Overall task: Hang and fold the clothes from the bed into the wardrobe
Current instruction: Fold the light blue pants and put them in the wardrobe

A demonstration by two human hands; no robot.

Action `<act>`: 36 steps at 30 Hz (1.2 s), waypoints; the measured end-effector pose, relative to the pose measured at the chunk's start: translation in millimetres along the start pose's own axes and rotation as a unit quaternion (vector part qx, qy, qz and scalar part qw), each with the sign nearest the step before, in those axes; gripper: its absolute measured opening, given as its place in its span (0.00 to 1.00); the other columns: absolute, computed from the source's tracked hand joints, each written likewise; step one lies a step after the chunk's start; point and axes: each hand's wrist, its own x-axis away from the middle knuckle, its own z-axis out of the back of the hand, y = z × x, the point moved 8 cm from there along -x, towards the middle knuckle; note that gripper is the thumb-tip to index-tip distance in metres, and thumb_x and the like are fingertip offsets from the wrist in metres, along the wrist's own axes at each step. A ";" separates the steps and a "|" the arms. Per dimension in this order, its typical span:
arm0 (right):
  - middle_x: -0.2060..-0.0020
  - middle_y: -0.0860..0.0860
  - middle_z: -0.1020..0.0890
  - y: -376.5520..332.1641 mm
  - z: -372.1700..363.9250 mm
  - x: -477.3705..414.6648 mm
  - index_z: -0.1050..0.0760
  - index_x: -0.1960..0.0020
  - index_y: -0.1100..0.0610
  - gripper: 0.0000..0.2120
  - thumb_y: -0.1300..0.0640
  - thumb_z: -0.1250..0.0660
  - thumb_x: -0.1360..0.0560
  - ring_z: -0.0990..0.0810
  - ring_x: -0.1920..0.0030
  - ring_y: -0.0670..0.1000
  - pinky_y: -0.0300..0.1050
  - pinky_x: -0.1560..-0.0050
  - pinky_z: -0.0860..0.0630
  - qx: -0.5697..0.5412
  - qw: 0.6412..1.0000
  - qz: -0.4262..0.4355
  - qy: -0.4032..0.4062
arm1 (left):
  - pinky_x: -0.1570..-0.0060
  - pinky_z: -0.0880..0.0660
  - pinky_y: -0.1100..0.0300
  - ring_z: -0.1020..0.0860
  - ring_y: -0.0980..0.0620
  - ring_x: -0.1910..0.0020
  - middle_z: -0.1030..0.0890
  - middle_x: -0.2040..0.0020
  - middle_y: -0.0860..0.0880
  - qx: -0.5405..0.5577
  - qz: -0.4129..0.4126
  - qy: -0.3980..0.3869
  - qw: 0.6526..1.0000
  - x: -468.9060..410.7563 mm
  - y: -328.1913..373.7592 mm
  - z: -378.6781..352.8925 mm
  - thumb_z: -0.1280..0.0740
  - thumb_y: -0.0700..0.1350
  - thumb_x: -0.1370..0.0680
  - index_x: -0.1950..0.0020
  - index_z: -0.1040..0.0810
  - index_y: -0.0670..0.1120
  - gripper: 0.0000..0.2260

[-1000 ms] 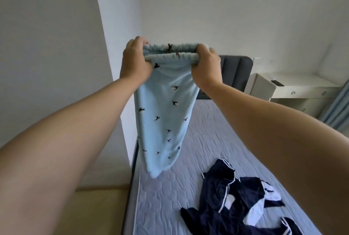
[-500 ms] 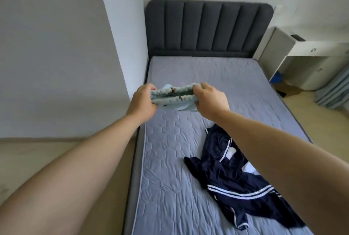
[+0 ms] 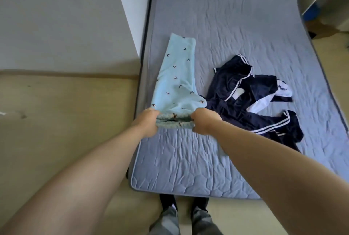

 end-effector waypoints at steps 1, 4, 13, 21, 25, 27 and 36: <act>0.53 0.53 0.23 -4.2 -8.0 6.4 0.23 0.51 0.57 0.04 0.58 0.34 0.25 0.22 0.57 0.57 0.44 0.68 0.32 -0.004 1.000 0.001 -0.008 | 0.51 0.23 0.50 0.23 0.40 0.45 0.25 0.43 0.43 0.002 -0.004 -0.006 1.000 10.6 0.6 -6.3 0.35 0.38 0.27 0.51 0.22 0.46 0.08; 0.55 0.54 0.24 -19.4 -28.2 26.7 0.24 0.54 0.58 0.03 0.59 0.33 0.26 0.23 0.63 0.55 0.42 0.73 0.34 -0.009 1.000 0.016 -0.017 | 0.53 0.23 0.49 0.24 0.40 0.48 0.26 0.46 0.42 0.013 -0.016 -0.008 1.000 40.7 -0.8 -24.7 0.34 0.36 0.28 0.51 0.24 0.46 0.08; 0.58 0.52 0.23 -61.6 -119.6 87.9 0.23 0.55 0.58 0.04 0.57 0.33 0.27 0.21 0.62 0.55 0.44 0.70 0.28 -0.009 0.993 0.068 -0.094 | 0.57 0.28 0.54 0.24 0.42 0.49 0.21 0.51 0.45 -0.111 -0.037 -0.059 0.991 123.6 -13.1 -94.3 0.31 0.42 0.32 0.53 0.31 0.47 0.12; 0.56 0.52 0.26 -109.6 -191.2 150.5 0.21 0.51 0.58 0.11 0.51 0.32 0.28 0.24 0.57 0.56 0.47 0.60 0.23 -0.051 0.968 0.154 -0.192 | 0.68 0.32 0.55 0.24 0.45 0.57 0.25 0.55 0.48 -0.012 0.014 -0.225 0.974 205.8 -34.9 -168.6 0.33 0.47 0.26 0.54 0.34 0.50 0.10; 0.63 0.51 0.22 -106.2 -206.8 154.2 0.20 0.55 0.56 0.14 0.47 0.26 0.33 0.26 0.63 0.50 0.42 0.66 0.30 -0.152 0.952 0.106 -0.244 | 0.64 0.30 0.54 0.24 0.46 0.58 0.23 0.55 0.46 0.026 0.034 -0.250 0.967 223.9 -45.8 -183.3 0.28 0.51 0.27 0.56 0.34 0.50 0.14; 0.64 0.50 0.22 -104.7 -215.8 157.0 0.19 0.56 0.56 0.14 0.46 0.24 0.34 0.25 0.62 0.50 0.42 0.65 0.29 -0.180 0.942 0.091 -0.268 | 0.66 0.30 0.55 0.24 0.49 0.60 0.25 0.56 0.47 0.029 0.047 -0.288 0.956 229.5 -47.7 -191.2 0.27 0.48 0.29 0.58 0.34 0.51 0.14; 0.65 0.49 0.24 -110.5 -243.4 171.6 0.20 0.56 0.56 0.15 0.46 0.24 0.33 0.26 0.63 0.50 0.42 0.64 0.31 -0.221 0.926 0.070 -0.298 | 0.65 0.28 0.57 0.23 0.47 0.58 0.25 0.52 0.46 0.014 0.046 -0.360 0.932 231.5 -37.5 -196.8 0.28 0.39 0.32 0.58 0.28 0.48 0.10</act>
